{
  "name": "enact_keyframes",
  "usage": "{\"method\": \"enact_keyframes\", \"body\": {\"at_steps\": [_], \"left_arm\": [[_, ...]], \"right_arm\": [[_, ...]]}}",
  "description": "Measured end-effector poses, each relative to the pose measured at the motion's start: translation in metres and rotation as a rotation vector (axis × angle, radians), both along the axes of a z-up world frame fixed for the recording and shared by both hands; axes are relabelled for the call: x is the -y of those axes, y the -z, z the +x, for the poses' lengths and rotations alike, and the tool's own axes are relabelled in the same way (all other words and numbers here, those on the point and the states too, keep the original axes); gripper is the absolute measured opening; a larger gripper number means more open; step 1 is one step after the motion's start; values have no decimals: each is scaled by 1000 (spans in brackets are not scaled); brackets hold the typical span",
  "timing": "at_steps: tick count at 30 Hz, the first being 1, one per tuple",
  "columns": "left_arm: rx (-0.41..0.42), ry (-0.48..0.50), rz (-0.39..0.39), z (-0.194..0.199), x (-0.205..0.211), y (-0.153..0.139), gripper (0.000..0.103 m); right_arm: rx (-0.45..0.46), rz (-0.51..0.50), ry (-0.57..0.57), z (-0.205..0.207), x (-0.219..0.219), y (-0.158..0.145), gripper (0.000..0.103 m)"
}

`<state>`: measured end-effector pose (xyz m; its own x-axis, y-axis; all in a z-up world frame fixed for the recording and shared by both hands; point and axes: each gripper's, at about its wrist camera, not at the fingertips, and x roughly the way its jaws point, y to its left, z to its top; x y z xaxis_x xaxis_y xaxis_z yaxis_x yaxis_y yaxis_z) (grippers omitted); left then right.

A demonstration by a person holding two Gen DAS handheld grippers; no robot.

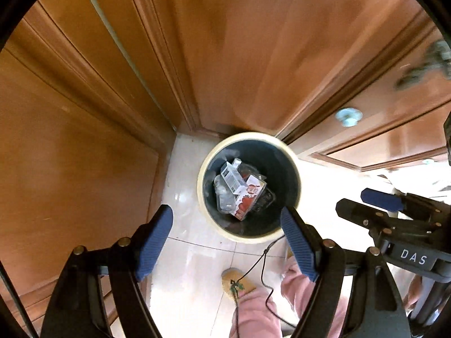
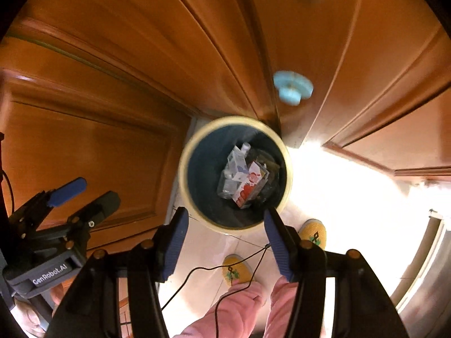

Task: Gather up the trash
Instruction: 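Raise both tools back toward the remaining trash on the counter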

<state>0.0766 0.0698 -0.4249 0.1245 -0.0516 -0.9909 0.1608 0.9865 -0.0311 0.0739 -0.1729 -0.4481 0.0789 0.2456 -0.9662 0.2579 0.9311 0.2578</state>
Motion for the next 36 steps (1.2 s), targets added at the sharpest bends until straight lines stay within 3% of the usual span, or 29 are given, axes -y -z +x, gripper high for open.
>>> {"method": "enact_keyframes", "body": {"at_steps": [13, 21, 29, 33, 36], "left_arm": [[185, 5, -9, -22, 8, -219, 77], [308, 36, -62, -30, 7, -328, 78], [427, 71, -82, -27, 11, -407, 78], [483, 74, -84, -23, 15, -430, 79], [521, 69, -83, -15, 16, -449, 87]], "right_arm": [[193, -70, -78, -14, -14, -214, 56], [358, -150, -120, -27, -36, -330, 56], [519, -217, -78, -36, -45, -407, 56], [563, -257, -42, -34, -41, -440, 56], [588, -283, -28, -27, -38, -461, 56]]}}
